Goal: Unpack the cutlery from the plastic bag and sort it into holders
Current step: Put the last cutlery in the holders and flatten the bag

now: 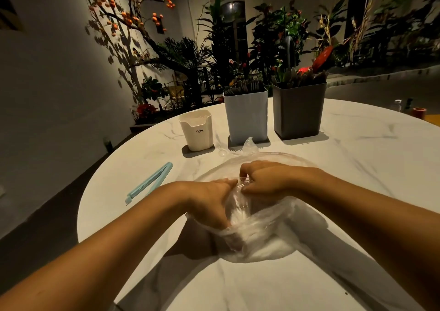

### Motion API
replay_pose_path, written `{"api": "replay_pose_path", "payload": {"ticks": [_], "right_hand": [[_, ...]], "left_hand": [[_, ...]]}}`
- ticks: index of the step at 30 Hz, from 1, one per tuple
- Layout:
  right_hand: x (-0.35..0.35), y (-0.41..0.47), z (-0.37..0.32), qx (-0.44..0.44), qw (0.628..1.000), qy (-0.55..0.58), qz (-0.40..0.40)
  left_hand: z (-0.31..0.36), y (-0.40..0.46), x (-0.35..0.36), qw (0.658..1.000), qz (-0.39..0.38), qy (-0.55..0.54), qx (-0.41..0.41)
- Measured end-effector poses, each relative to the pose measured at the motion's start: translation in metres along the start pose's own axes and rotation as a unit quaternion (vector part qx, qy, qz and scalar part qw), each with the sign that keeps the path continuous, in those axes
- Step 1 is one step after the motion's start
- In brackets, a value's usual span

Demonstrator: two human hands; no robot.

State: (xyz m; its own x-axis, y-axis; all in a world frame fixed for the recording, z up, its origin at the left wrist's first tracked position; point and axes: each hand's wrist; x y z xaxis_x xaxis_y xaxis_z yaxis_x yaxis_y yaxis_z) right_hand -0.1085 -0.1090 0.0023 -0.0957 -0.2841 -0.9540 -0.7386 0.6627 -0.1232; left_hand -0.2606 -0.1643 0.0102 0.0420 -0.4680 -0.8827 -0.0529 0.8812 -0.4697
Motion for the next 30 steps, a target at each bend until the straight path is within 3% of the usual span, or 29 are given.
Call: {"api": "replay_pose_path", "payload": {"ticks": [6,15,20,26,30], "right_hand": [[0.01,0.0,-0.007,-0.014,0.999,-0.032,0.016],[0.0,-0.007,-0.011,-0.006,0.997,-0.054,-0.05],[0.0,-0.005,-0.009,-0.019,0.999,-0.025,-0.044],[-0.005,-0.013,-0.015,-0.027,0.999,0.038,0.004],[-0.009,-0.008,-0.014,-0.012,0.997,0.059,0.053]], "left_hand": [[-0.007,-0.001,0.014,0.989,0.074,-0.13,0.005],[-0.009,0.001,0.025,0.948,0.27,-0.167,-0.007],[-0.007,0.007,0.024,0.969,0.185,-0.161,-0.044],[-0.01,0.003,0.023,0.992,0.109,0.004,-0.061],[-0.009,0.003,0.016,0.992,0.107,0.024,-0.055]]}}
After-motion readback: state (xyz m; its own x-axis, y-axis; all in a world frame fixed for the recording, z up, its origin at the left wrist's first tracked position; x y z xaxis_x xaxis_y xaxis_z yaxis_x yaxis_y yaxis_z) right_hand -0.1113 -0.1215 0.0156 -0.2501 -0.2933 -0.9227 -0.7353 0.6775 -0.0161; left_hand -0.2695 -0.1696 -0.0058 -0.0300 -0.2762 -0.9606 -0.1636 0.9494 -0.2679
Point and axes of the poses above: each hand's wrist, its own y-axis towards the middle knuckle, its own x-axis out of the palm, z = x × y, and after that the axes turned 14 degrees about -x, right-handed
